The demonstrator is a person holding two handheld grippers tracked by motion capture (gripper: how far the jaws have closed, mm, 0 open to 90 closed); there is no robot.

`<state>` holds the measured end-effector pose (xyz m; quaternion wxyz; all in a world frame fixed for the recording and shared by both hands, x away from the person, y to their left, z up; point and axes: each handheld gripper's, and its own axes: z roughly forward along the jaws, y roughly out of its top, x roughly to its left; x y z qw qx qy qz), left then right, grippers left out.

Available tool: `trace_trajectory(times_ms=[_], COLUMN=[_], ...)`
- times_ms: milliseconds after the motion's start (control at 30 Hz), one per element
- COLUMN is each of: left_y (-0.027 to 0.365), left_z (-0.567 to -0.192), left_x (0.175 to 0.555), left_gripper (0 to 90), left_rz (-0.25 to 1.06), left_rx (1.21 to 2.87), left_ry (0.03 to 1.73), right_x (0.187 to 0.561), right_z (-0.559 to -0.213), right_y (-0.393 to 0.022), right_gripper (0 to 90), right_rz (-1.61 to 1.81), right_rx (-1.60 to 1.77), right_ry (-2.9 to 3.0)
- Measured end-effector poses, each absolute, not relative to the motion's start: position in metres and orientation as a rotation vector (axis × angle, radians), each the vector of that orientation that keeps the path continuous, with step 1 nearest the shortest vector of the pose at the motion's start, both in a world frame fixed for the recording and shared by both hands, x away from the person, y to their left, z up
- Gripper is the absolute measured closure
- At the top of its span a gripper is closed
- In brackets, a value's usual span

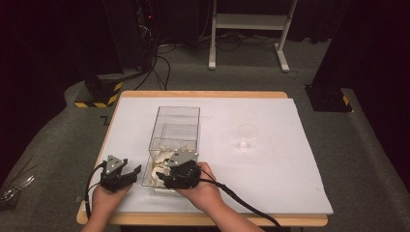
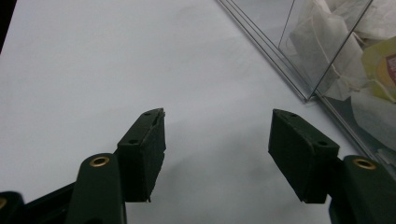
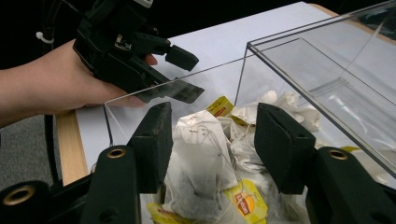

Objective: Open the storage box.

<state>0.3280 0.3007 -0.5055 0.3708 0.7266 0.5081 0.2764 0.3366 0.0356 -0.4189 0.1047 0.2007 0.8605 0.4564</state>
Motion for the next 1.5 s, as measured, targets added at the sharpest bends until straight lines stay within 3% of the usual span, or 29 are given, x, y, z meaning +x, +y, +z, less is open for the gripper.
trace_trajectory(times_ms=[533,800,933,1067,1500], left_y=[0.302,0.301,0.301,0.301,0.301], left_z=[-0.505,-0.505,-0.505,-0.505,-0.506], left_x=[0.328,0.328,0.328,0.328,0.328], left_gripper=[36.6,36.6,36.6,36.6,36.8], left_rz=[0.702,0.702,0.702,0.705,0.709], left_rx=[1.869,1.868,1.861,1.865,1.862], left_ry=[1.298,1.299,1.302,1.300,1.305], right_x=[0.344,0.343,0.342,0.340,0.331], right_z=[-0.428,-0.435,-0.437,-0.436,-0.429], right_y=[0.044,0.046,0.046,0.045,0.027], right_gripper=[56.4,65.6,73.6,88.1,89.9], right_rz=[1.240,1.206,1.212,1.224,1.362], right_rx=[0.605,0.567,0.553,0.540,0.562], right_ry=[2.624,2.665,2.672,2.679,2.552])
